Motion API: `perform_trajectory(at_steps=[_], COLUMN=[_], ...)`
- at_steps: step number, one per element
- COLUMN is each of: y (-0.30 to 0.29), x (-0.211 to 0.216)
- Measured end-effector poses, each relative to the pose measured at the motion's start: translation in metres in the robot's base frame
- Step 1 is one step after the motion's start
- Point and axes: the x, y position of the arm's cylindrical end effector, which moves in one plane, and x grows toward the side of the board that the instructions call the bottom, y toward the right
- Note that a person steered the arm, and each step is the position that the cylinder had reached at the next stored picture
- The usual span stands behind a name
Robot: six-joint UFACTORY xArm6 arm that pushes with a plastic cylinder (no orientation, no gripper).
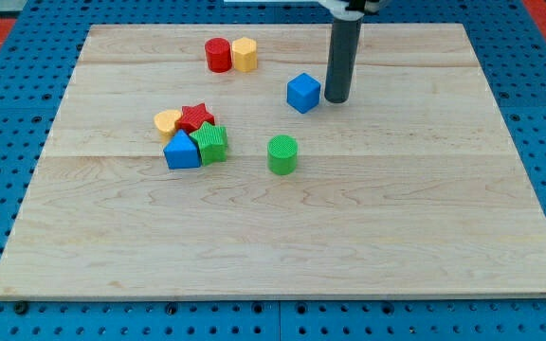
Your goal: Push the cube and green circle towards the right side of the stars
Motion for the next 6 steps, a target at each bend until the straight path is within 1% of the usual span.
perform_trajectory(at_steps=[1,3,5,6], y=[-0.019,-0.092,-0.096,-0.030], x=[-0.010,0.010,0.039,0.055])
